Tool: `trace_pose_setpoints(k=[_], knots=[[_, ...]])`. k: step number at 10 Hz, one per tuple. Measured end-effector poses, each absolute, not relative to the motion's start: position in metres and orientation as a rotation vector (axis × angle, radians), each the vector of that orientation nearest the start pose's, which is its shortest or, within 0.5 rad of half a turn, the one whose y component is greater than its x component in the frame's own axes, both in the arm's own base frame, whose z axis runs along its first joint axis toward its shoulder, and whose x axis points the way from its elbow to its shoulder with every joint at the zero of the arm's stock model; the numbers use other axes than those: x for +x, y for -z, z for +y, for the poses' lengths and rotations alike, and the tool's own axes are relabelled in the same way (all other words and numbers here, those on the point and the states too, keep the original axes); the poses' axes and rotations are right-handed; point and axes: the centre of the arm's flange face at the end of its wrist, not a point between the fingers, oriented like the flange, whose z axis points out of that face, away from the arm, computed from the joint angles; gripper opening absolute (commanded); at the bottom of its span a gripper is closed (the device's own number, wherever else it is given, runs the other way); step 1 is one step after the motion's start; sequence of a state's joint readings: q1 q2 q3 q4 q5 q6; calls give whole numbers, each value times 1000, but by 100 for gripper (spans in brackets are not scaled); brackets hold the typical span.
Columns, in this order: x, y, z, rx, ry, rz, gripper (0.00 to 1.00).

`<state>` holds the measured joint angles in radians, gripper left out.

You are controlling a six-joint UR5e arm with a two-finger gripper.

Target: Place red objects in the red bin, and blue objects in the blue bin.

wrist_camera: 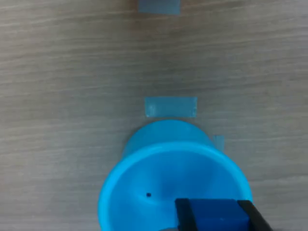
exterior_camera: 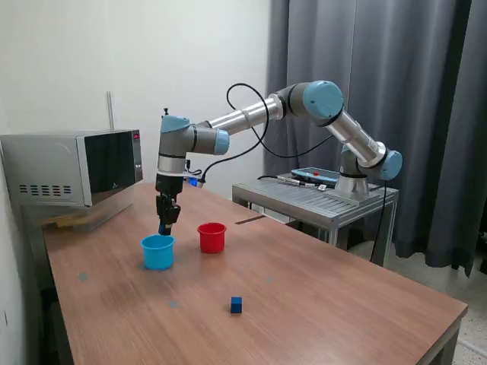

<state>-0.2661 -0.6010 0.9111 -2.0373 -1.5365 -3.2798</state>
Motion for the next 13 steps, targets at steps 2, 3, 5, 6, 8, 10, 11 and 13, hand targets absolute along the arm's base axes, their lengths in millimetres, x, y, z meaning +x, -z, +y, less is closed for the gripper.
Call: trace_pose_setpoints(k=[2,3,5,6,8,10,11,13], knots=[[-845,-201,88,-2157,-182,2437,0],[-845,-201,88,-2159,-182,2437,0],[-846,-201,88,-2161,-183,2437,0],[-846,-200,88,-2161,-182,2437,0],[-846,-199,88,-2163,-180,2437,0],[-847,-198,88,-2164,-181,2440,0],[-848,-197,88,-2164,-181,2440,0],[-849,-196,88,-2165,-181,2440,0]])
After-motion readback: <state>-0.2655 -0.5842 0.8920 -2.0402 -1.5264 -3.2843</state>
